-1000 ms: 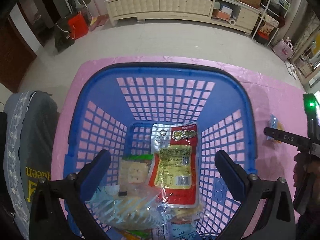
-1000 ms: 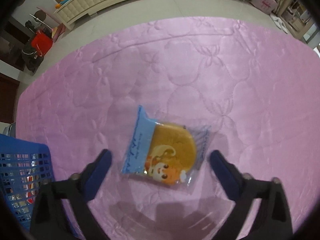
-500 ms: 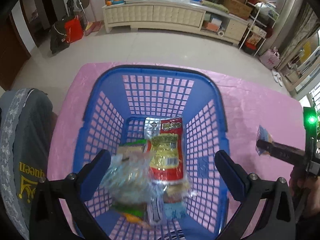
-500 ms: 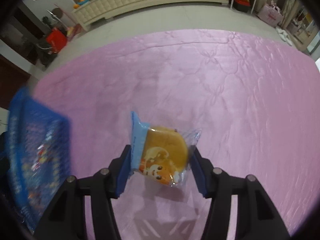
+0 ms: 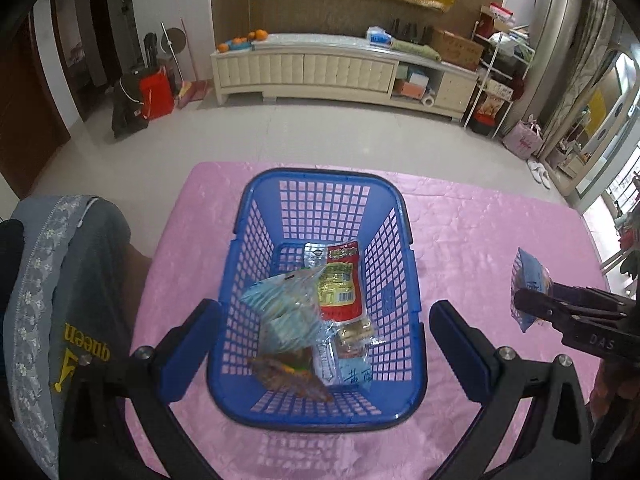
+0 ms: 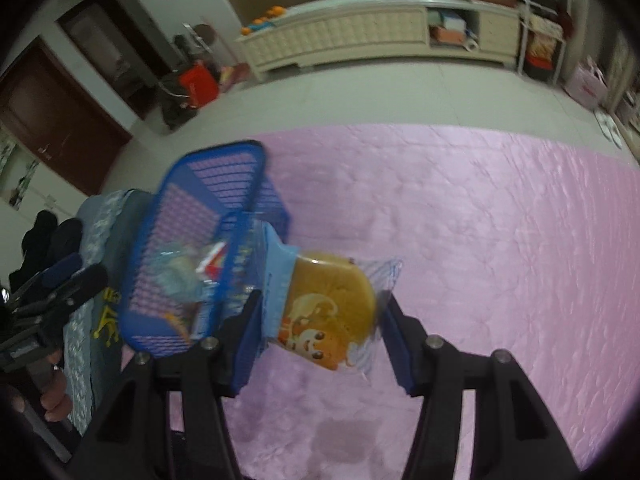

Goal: Organize snacks
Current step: 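Carry the cake pack over the basket with the right tool and release it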

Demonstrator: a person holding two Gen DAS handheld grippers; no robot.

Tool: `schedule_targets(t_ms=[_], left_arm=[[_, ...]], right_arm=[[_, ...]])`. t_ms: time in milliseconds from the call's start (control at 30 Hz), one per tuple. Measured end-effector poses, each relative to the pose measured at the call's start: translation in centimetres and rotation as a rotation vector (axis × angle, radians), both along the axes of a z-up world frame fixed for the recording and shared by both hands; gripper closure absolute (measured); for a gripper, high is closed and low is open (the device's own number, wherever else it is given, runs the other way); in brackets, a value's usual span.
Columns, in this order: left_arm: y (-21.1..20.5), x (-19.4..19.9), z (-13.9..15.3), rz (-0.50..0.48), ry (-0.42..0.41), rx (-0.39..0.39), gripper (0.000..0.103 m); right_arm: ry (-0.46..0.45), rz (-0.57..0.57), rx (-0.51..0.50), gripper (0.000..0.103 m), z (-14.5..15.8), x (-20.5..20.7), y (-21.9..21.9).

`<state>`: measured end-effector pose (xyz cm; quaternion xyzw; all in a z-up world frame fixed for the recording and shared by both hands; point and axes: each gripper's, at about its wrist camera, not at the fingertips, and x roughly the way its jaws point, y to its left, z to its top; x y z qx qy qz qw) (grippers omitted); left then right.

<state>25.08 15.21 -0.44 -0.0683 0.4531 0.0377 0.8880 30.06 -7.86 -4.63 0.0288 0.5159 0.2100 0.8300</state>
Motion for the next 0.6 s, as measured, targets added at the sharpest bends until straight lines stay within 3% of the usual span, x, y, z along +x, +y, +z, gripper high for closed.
schedule_targets(t_ms=[267,600], left_arm=[[1.6,-2.9,1.2,0.008,-0.038,0.000,0.000],[5.4,-5.0,0.5,0.053,-0.052,-0.019,0.000]], right_arm=[[-0.070,0.071,-0.011,0.042,2.4,-1.1,4.4],[-0.064,0.180,-0.023,0.042,1.6,-1.4,10.0]])
